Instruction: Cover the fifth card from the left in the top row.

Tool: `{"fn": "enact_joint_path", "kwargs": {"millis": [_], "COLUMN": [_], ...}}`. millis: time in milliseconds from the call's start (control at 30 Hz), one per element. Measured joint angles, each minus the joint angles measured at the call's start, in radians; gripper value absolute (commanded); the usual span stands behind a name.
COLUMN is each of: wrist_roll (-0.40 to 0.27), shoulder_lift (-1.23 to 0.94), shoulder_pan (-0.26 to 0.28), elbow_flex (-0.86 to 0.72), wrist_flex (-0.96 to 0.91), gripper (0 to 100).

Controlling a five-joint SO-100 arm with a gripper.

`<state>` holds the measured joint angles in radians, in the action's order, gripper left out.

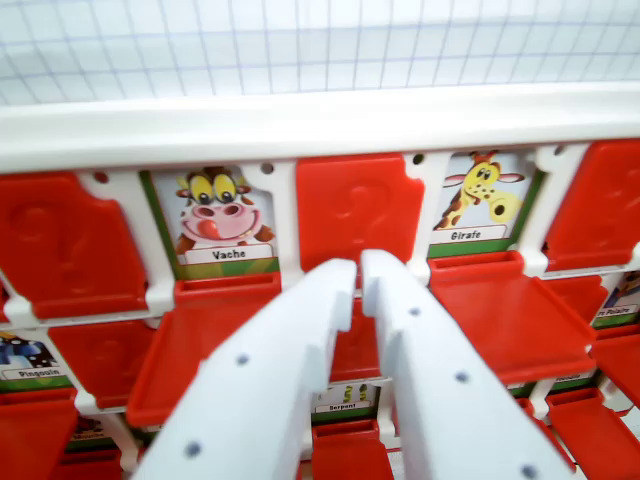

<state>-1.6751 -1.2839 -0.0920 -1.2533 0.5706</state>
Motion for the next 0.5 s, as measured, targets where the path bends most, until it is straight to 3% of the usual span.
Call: {"fn": "enact_joint_path", "kwargs": {"millis": [500], "wrist_roll": [0.037], "shoulder_lift": [-0.38], "shoulder_pan": [-0.011], "elbow_flex": [0.0], "wrist_flex": [0.322], "gripper": [0]}}
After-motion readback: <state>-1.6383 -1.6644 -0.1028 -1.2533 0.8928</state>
